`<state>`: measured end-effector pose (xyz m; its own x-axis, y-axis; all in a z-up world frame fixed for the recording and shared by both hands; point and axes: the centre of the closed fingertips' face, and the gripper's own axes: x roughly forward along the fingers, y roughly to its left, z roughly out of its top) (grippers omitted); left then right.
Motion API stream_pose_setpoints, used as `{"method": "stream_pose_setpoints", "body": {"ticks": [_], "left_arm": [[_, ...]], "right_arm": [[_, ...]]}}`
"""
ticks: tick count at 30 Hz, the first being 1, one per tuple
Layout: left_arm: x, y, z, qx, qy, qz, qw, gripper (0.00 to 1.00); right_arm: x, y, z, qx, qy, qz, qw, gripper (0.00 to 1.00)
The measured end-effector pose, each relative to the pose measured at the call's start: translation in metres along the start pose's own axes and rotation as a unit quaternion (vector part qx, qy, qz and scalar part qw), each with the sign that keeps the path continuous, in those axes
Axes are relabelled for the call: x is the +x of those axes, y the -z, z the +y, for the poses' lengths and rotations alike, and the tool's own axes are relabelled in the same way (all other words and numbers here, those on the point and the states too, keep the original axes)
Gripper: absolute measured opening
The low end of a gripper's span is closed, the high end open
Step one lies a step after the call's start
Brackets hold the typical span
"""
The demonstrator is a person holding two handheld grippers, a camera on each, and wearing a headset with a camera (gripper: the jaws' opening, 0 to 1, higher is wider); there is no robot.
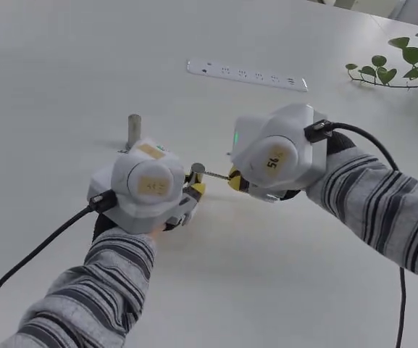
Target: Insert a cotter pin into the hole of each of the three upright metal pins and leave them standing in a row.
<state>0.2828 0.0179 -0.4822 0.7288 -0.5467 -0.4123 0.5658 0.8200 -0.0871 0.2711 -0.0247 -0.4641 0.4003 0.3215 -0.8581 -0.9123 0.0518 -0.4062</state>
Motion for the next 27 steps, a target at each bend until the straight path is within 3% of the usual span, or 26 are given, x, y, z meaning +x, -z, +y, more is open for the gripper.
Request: {"method": "stream_pose_setpoints", "body": {"ticks": [11,18,27], "left_arm": [[0.000,0.000,0.000,0.001,0.001,0.000,1.0000,0.10],[0.001,0.000,-0.001,0.003,0.001,-0.001,1.0000,0.10],[0.000,0.000,-0.001,0.002,0.000,-0.001,1.0000,0.10]], "right_arm": [[-0.003,-0.002,-0.001,0.005,0.004,-0.008,1.0000,0.00],[-0.004,-0.011,0.000,0.008,0.001,-0.033,0.9994,0.00],[-0.001,-0.014,0.001,-0.004,0.004,-0.030,0.9995,0.00]]}}
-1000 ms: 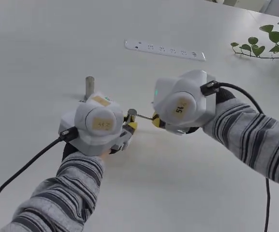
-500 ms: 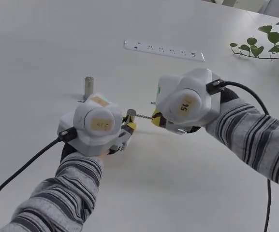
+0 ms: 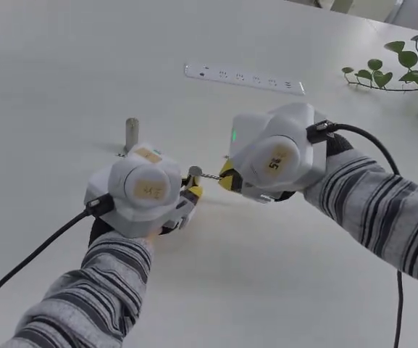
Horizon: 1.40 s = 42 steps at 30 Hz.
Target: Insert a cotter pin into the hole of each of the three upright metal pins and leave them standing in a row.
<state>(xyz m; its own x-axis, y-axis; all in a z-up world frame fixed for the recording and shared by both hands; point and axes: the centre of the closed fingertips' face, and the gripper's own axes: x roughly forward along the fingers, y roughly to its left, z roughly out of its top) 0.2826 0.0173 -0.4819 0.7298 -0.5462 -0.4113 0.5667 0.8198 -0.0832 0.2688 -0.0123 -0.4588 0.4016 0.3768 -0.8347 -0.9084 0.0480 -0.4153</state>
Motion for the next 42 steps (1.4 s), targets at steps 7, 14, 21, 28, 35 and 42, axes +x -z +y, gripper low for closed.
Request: {"method": "stream_pose_setpoints", "body": {"ticks": [7,14,21,28,35,42], "left_arm": [[0.000,0.000,0.000,0.005,-0.004,-0.001,1.0000,0.10],[0.000,-0.001,0.000,-0.005,-0.016,-0.002,0.9999,0.10],[-0.001,-0.001,0.001,-0.014,-0.020,-0.002,0.9997,0.10],[-0.001,-0.001,0.001,-0.017,-0.022,-0.002,0.9996,0.10],[0.000,-0.001,0.001,-0.018,-0.023,-0.002,0.9996,0.10],[0.000,0.000,0.001,-0.022,-0.021,-0.002,0.9995,0.10]], "right_arm": [[0.001,-0.005,0.000,-0.005,0.003,-0.004,1.0000,0.00],[0.003,-0.009,-0.001,-0.017,0.008,-0.007,0.9998,0.00],[0.007,-0.013,-0.001,-0.003,0.011,-0.017,0.9998,0.00],[0.010,-0.017,-0.002,-0.005,0.008,-0.025,0.9996,0.00],[0.010,-0.022,-0.002,0.000,0.010,-0.037,0.9993,0.01],[0.002,-0.018,-0.002,0.022,0.013,-0.037,0.9990,0.07]]}}
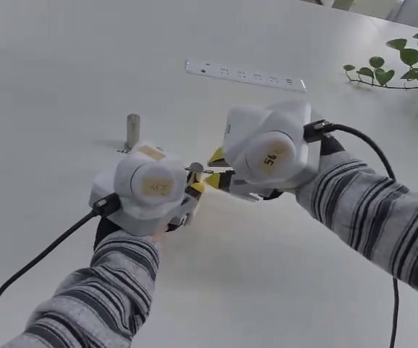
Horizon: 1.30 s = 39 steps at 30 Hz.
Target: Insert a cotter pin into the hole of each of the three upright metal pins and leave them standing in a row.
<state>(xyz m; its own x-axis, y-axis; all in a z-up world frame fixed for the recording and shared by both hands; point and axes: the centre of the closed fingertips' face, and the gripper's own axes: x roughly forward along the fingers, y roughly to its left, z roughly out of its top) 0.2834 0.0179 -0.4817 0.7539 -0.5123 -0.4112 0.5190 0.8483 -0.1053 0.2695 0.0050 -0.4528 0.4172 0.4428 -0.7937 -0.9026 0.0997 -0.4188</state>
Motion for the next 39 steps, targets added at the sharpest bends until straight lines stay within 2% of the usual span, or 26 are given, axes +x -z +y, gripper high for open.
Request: {"method": "stream_pose_setpoints", "body": {"ticks": [5,10,27,39], "left_arm": [[0.000,0.000,0.000,0.000,-0.001,0.000,1.0000,0.10],[0.000,0.000,0.000,-0.007,-0.005,-0.002,1.0000,0.10],[-0.001,0.000,0.000,-0.013,-0.006,-0.002,0.9999,0.10],[-0.001,0.000,-0.001,-0.014,-0.006,-0.002,0.9999,0.10]], "right_arm": [[-0.003,0.006,0.000,0.014,0.001,0.003,0.9999,0.04],[-0.002,0.003,0.001,0.018,0.000,-0.003,0.9998,0.00],[0.000,-0.005,0.000,0.028,0.004,-0.008,0.9996,0.00],[0.001,-0.005,-0.001,0.022,0.006,-0.007,0.9997,0.00]]}}
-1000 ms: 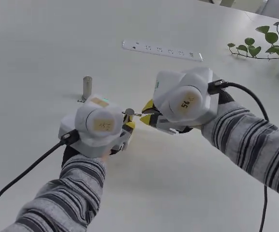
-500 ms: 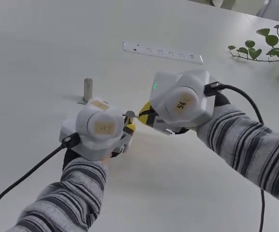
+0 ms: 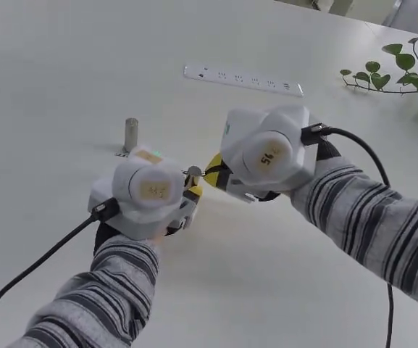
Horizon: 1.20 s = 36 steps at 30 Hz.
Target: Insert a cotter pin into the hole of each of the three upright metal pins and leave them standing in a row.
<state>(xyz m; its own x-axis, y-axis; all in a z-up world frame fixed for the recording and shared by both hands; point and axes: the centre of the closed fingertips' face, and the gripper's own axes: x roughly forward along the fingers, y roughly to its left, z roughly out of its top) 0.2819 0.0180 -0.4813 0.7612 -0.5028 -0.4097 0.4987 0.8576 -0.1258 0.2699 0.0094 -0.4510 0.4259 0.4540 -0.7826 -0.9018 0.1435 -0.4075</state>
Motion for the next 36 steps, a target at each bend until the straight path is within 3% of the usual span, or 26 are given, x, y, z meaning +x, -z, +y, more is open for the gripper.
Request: {"method": "stream_pose_setpoints", "body": {"ticks": [13,20,24,27,29,32,36], "left_arm": [[-0.002,0.002,0.001,0.001,0.009,0.008,0.9999,0.12],[-0.015,0.003,0.005,0.005,0.013,0.020,0.9997,0.21],[-0.025,0.000,0.009,-0.004,0.002,0.018,0.9998,0.27],[-0.032,-0.005,0.010,-0.008,0.000,0.014,0.9999,0.29],[-0.037,-0.007,0.010,-0.010,-0.003,0.012,0.9999,0.32],[-0.047,-0.007,0.012,-0.017,-0.009,0.012,0.9997,0.35],[-0.060,-0.013,0.019,-0.022,-0.020,0.003,0.9996,0.43]], "right_arm": [[0.003,0.004,0.002,-0.001,0.000,0.009,1.0000,0.01],[0.003,-0.004,0.001,0.030,-0.009,-0.018,0.9994,0.08],[0.006,-0.010,0.000,0.085,-0.028,-0.039,0.9952,0.12],[0.009,-0.011,-0.001,0.107,-0.038,-0.044,0.9925,0.12],[0.011,-0.013,0.000,0.133,-0.053,-0.050,0.9884,0.12],[0.017,-0.012,0.000,0.155,-0.067,-0.052,0.9842,0.12],[0.019,-0.012,0.000,0.162,-0.072,-0.052,0.9828,0.11]]}}
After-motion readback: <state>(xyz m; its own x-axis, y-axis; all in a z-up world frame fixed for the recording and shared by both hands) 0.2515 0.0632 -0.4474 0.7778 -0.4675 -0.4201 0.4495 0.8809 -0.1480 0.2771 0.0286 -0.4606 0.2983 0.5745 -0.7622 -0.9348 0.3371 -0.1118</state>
